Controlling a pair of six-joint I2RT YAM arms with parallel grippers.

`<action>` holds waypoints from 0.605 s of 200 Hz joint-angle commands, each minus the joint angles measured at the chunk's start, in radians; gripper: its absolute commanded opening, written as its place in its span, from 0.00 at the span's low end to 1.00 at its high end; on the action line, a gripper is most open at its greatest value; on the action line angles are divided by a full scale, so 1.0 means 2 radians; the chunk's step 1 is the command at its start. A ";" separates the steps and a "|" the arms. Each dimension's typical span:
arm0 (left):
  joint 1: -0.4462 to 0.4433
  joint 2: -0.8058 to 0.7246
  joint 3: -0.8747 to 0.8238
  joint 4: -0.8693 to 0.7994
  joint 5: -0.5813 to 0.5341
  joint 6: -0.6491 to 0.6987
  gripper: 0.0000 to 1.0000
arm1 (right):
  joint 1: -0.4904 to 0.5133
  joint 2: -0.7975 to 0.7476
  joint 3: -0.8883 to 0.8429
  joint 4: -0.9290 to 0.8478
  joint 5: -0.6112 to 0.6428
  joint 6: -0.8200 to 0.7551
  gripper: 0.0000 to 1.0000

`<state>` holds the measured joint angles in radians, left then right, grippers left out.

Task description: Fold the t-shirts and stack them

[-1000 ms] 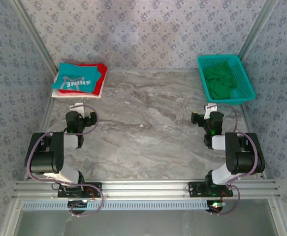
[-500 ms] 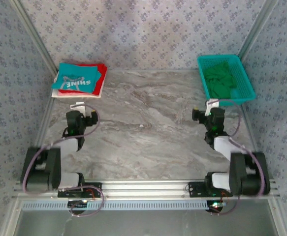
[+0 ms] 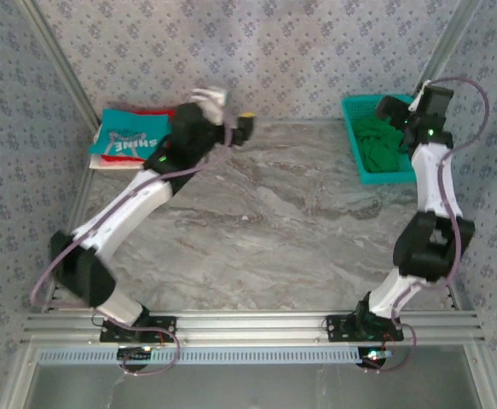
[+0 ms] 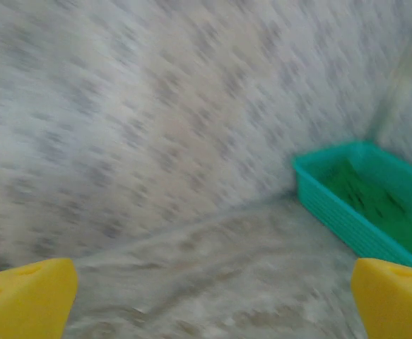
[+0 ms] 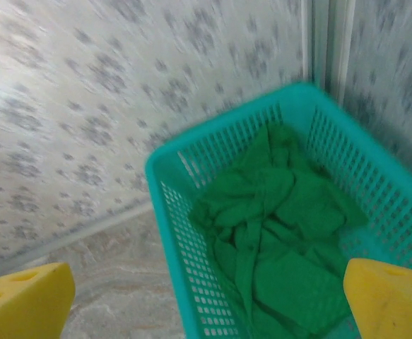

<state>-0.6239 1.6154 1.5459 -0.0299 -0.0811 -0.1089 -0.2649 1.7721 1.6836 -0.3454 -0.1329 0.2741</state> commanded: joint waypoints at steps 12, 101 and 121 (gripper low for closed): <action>-0.049 0.145 0.153 -0.147 0.060 0.016 0.99 | -0.016 0.148 0.149 -0.176 -0.038 0.026 1.00; -0.092 0.370 0.347 -0.157 0.166 -0.031 0.99 | 0.010 0.364 0.343 -0.244 0.002 0.036 1.00; -0.098 0.377 0.346 -0.148 0.167 -0.037 0.99 | 0.016 0.386 0.359 -0.236 0.004 0.039 0.96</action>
<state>-0.8082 2.3604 2.1857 -0.3447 0.2070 -0.1448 -0.2501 2.4924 2.3394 -0.7795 -0.1383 0.3264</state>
